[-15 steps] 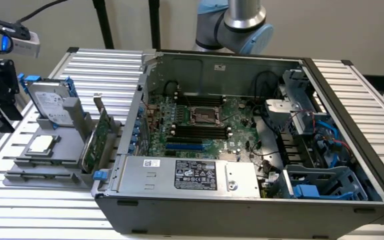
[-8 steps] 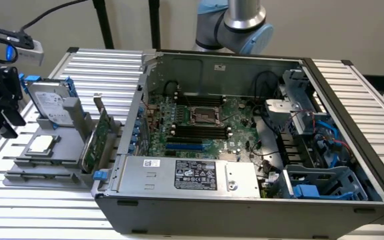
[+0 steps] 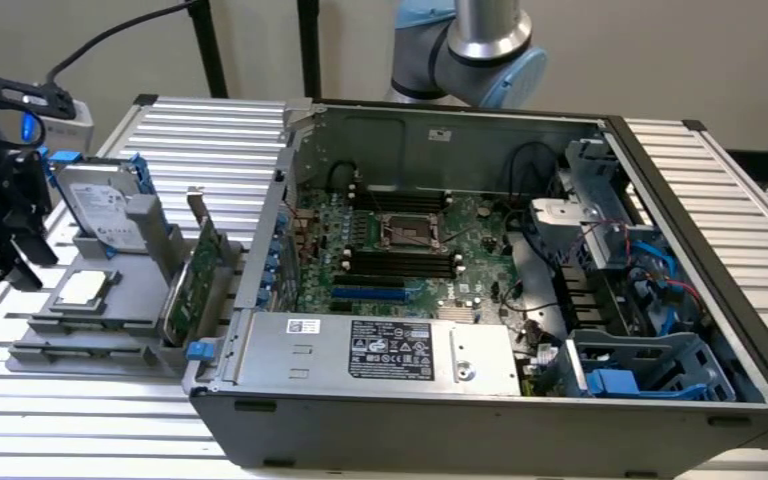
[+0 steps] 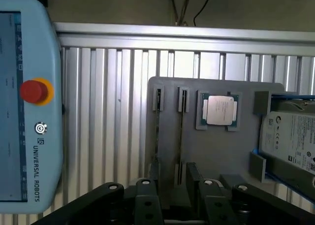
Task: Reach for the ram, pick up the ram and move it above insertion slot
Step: 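Pick up the ram and move it above insertion slot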
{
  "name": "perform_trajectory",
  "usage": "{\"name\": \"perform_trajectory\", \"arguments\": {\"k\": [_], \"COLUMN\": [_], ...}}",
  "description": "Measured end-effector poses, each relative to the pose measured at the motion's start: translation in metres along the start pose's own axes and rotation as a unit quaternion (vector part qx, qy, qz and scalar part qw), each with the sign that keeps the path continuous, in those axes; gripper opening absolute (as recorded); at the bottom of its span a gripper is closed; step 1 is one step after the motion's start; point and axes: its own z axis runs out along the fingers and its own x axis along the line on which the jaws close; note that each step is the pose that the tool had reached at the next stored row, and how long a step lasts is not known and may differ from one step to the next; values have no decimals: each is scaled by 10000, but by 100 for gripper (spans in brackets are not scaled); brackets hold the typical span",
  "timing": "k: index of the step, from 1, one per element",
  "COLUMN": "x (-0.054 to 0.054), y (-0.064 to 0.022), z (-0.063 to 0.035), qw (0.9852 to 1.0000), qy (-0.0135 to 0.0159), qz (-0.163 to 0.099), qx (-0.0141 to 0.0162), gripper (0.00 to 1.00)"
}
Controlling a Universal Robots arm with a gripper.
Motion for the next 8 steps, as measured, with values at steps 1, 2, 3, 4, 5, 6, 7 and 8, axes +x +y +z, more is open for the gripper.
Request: {"name": "perform_trajectory", "arguments": {"k": [1, 2, 3, 4, 5, 6, 7, 8], "x": [6, 11, 17, 23, 28, 34, 39, 46], "y": [-1, -2, -3, -4, -5, -6, -7, -8], "z": [18, 37, 55, 72, 89, 107, 126, 146], "qw": [10000, 10000, 10000, 10000, 10000, 10000, 10000, 10000], "qy": [0, 0, 0, 0, 0, 0, 0, 0], "qz": [-3, -6, -10, -13, -16, -18, -22, -25], "qx": [0, 0, 0, 0, 0, 0, 0, 0], "gripper": [36, 36, 36, 36, 36, 36, 36, 36]}}
